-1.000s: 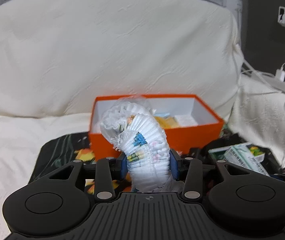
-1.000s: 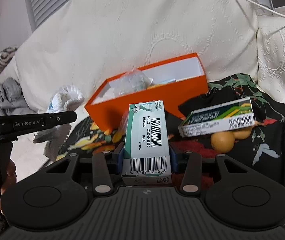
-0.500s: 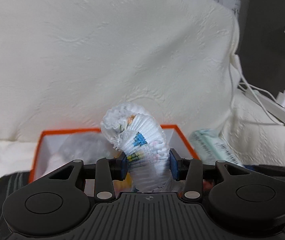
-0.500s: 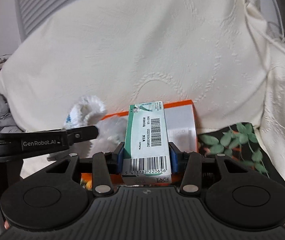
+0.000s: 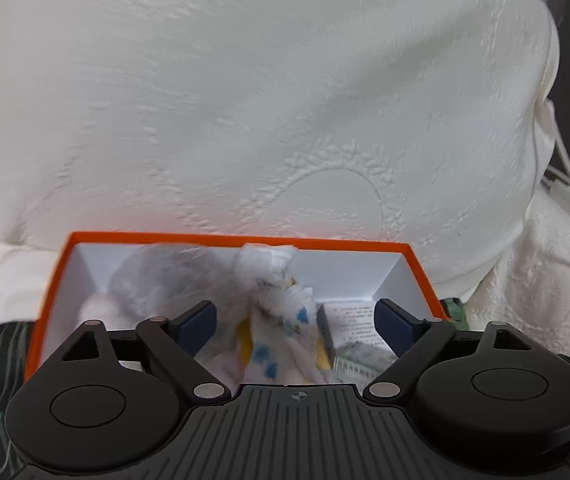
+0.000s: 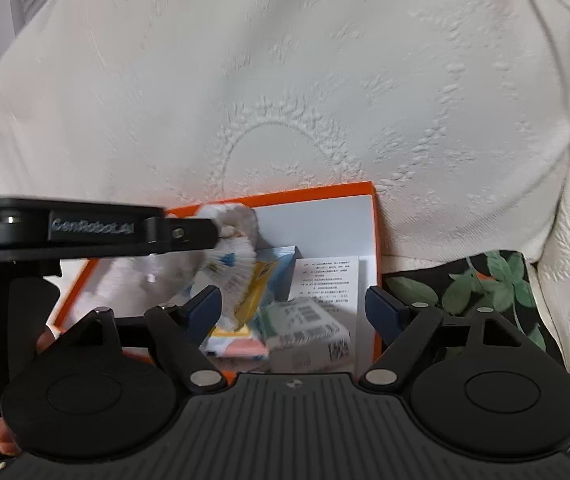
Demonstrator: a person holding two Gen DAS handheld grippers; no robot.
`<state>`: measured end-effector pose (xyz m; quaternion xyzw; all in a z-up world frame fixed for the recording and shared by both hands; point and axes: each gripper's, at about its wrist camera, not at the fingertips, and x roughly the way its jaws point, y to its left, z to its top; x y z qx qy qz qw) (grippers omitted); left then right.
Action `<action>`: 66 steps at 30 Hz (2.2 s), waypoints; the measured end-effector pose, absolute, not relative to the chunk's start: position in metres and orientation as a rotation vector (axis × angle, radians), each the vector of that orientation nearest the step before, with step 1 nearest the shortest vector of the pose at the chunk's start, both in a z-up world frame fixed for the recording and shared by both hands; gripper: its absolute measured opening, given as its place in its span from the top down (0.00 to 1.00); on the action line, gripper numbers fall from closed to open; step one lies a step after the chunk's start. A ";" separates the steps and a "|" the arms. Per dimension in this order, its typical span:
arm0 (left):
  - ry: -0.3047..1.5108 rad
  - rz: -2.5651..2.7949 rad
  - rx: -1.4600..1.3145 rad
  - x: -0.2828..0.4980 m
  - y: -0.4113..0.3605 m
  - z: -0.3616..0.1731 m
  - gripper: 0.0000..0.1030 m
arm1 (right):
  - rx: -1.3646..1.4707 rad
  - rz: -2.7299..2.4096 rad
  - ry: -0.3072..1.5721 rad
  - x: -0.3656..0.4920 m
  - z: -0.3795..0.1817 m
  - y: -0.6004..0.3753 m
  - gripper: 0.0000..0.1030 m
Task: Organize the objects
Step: 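Lower paper item and medicine box into the orange box and open both tools, then grasp the red plush toy with the left tool while the right tool grasps the black fabric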
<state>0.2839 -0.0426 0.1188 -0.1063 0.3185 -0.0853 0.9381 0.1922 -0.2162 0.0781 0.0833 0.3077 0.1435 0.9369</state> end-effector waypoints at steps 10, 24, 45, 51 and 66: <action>0.704 -0.176 -0.244 0.153 -0.032 0.100 0.00 | 0.351 0.237 0.496 0.064 0.099 -0.268 0.00; 0.972 -0.330 -0.194 0.117 -0.147 0.046 0.00 | 0.588 0.097 0.541 0.001 0.042 -0.303 0.00; 0.738 -0.243 -0.181 0.039 -0.027 0.068 0.00 | 0.546 0.161 0.551 -0.003 0.043 -0.291 0.00; 0.829 -0.091 -0.210 0.048 0.034 0.047 0.00 | 0.400 0.258 0.653 0.001 0.030 -0.236 0.00; 0.888 -0.066 -0.231 0.066 0.038 0.023 0.00 | 0.116 0.272 0.815 0.070 -0.011 -0.144 0.00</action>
